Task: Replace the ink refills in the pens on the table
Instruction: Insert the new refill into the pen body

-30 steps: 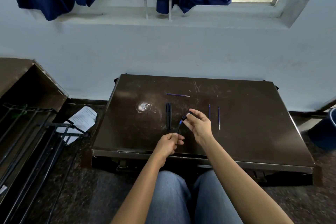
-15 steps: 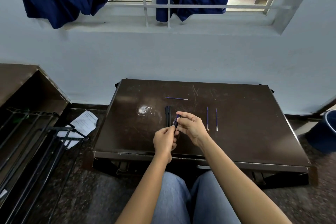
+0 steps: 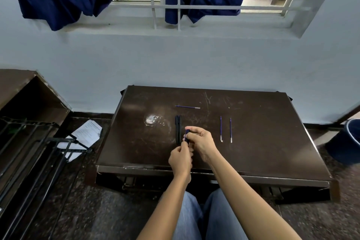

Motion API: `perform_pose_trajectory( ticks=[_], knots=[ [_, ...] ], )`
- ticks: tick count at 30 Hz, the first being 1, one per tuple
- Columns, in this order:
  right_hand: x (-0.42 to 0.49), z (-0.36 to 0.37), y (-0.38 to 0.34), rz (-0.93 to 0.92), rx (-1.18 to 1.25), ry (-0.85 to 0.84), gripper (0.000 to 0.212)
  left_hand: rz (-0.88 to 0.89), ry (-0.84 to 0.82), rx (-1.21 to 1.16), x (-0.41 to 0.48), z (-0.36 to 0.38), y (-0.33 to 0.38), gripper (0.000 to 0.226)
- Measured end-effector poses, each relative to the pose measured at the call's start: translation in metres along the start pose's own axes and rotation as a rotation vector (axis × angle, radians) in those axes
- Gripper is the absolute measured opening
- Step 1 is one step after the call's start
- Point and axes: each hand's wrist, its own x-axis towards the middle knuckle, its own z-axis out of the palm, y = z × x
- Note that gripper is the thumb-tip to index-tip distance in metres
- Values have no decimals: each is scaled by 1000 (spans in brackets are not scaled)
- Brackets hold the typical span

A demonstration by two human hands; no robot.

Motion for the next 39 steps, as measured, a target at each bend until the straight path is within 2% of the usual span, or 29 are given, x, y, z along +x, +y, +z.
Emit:
perform_pose_trajectory(
  ticks=[4,7,9,12,14,18,21,25,29,39],
  knots=[
    [13,-10,-7,45,112,0,25,-79,-163,-37,10,5,6,30],
    [20,-15,-4,80,165,22,27,-41,-241,60,25,1,0,24],
    [23,-15,5,110,78,73,30,18,-239,157,36,-1,-6,22],
    [24,-10,21,80,-178,154,38,109,-223,408,46,-1,-8,28],
    [25,-6,28,37,-312,215,35,156,-207,521,49,3,-6,29],
    [35,-3,29,34,-463,317,19,204,-245,597,55,11,-8,27],
    [50,-5,26,61,-503,340,9,192,-257,564,63,15,-12,32],
    [79,-8,21,53,-601,412,18,190,-186,462,73,13,-15,45],
    [98,-12,20,40,-763,445,20,207,-113,417,83,0,-20,41],
    [122,-10,23,-4,-961,395,14,158,-119,401,96,-10,-33,40]
  ],
)
